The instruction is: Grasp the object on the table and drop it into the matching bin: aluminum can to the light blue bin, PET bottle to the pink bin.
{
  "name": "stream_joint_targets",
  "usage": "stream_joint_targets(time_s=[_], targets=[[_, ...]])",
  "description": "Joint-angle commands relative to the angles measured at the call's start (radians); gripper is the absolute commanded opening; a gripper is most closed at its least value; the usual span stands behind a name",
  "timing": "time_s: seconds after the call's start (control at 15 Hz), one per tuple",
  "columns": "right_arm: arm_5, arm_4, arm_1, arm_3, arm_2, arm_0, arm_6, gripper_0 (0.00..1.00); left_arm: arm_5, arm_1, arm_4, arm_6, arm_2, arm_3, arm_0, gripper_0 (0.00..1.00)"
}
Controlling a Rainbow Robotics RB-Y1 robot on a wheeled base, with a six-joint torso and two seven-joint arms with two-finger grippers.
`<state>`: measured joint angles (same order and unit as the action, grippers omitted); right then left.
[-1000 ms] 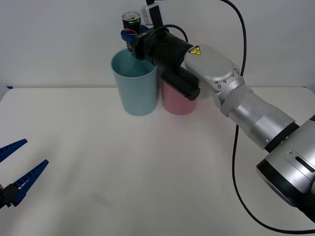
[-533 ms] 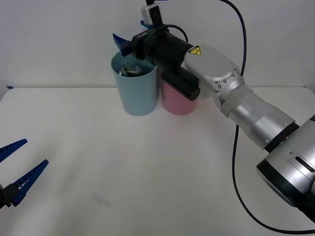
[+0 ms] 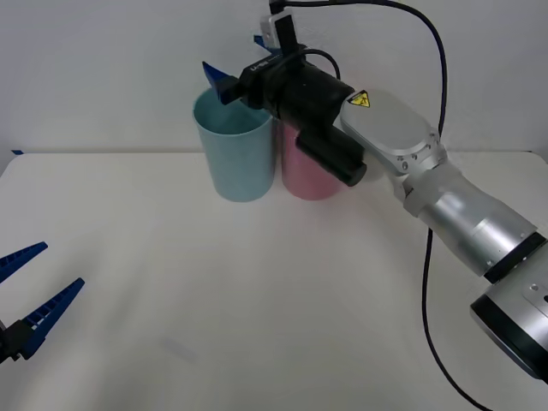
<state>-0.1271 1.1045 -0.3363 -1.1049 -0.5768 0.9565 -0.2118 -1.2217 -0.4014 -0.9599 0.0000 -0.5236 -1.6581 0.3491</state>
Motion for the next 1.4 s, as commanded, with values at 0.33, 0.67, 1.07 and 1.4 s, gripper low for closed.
stream_joint_targets(time_s=[0.33,0.67,1.07,1.4], targets=[[-0.089,-0.04,-0.197,-0.305,0.017,-0.214,0.005,1.0,0.0,0.0,0.0,0.0,0.0,0.0,0.0,1.0],[-0.209,-0.032,-0.282,-0.527,0.163,-0.461,0.029,1.0,0.0,0.0,0.0,0.0,0.0,0.0,0.0,1.0],[-0.428,0.008,-0.291,-0.605,0.35,-0.683,0.094,1.0,0.0,0.0,0.0,0.0,0.0,0.0,0.0,1.0],[-0.552,0.018,-0.283,-0.605,0.476,-0.812,0.207,1.0,0.0,0.0,0.0,0.0,0.0,0.0,0.0,1.0]])
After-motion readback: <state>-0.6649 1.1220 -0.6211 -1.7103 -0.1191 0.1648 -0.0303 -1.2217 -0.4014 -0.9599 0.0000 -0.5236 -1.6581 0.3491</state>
